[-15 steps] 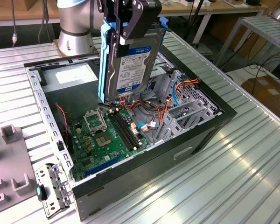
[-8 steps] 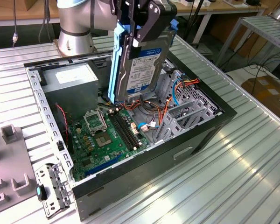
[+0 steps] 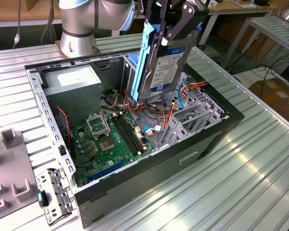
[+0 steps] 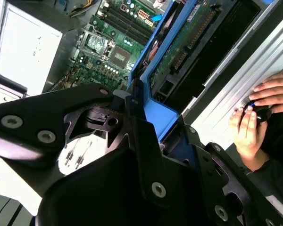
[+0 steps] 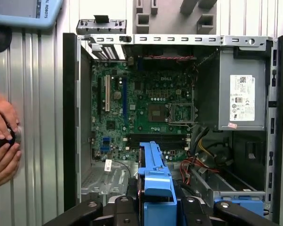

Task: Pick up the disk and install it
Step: 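Insert the disk into the insertion slot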

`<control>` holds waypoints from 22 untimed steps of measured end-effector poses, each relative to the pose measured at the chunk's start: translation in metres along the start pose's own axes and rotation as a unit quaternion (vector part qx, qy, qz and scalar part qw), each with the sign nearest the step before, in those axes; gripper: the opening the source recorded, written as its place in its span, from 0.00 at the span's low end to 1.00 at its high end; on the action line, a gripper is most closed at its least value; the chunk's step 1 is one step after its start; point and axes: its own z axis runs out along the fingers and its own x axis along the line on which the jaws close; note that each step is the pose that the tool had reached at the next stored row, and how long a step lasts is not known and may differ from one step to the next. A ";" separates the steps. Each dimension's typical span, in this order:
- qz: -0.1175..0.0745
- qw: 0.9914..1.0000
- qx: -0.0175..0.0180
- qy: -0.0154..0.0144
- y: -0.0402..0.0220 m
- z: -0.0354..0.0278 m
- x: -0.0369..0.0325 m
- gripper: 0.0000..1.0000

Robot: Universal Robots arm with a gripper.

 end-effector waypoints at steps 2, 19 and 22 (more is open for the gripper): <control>0.000 1.000 0.000 0.000 -0.0069 0.0003 0.0000 0.37; 0.000 1.000 0.000 0.001 -0.0314 0.0080 0.0223 0.37; 0.000 1.000 0.000 0.001 -0.0315 0.0081 0.0224 0.37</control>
